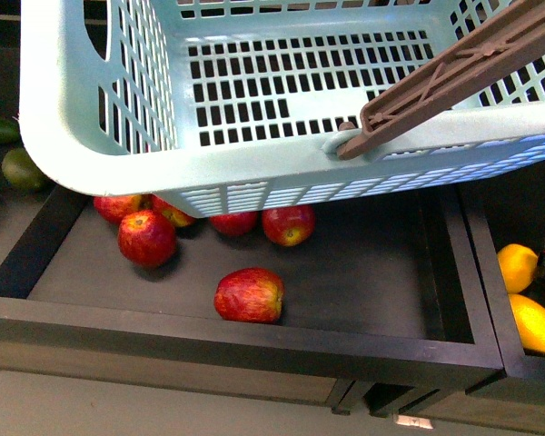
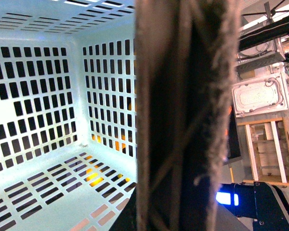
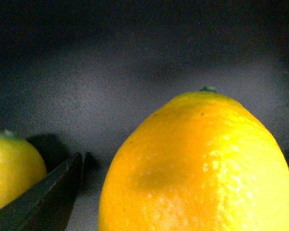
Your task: Pick lemon and mango into basket
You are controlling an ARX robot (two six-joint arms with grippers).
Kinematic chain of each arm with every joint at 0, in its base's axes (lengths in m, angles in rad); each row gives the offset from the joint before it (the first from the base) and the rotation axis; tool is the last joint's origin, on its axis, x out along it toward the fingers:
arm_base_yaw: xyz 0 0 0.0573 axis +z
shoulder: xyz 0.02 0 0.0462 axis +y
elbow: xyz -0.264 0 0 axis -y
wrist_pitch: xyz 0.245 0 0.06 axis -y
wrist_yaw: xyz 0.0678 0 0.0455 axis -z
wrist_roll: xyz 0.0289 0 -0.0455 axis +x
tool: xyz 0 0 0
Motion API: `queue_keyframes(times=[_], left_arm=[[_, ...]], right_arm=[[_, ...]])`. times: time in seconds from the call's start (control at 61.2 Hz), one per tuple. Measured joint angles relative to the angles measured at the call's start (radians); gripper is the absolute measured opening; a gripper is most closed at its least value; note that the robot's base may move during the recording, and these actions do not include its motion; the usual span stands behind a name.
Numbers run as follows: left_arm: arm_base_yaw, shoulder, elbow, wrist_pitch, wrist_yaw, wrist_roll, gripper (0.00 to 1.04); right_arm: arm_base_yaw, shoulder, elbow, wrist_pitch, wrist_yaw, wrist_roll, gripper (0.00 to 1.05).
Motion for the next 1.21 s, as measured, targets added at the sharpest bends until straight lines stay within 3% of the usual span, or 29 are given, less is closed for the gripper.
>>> queue_keyframes(times=[0.212, 0.637, 0.833, 1.029, 1.208], left_arm=[[0.000, 0.000, 0.000, 0.000, -0.001, 0.000, 0.05], [0.000, 0.000, 0.000, 0.000, 0.001, 0.000, 0.05], [0.000, 0.000, 0.000, 0.000, 0.000, 0.000, 0.05], [0.000, 0.000, 0.000, 0.000, 0.002, 0.000, 0.05], [0.000, 0.000, 0.000, 0.000, 0.000, 0.000, 0.05]], right_arm=[[-0.006, -0.018, -0.030, 0.024, -0.024, 0.005, 0.66], [-0.080, -0.301, -0.203, 0.146, -0.152, 0.126, 0.65], [-0.111, -0.632, -0.359, 0.263, -0.266, 0.299, 0.65], [-0.042, -0.917, -0.435, 0.335, -0.293, 0.409, 0.65], [0.133, -1.107, -0.450, 0.337, -0.259, 0.433, 0.65]])
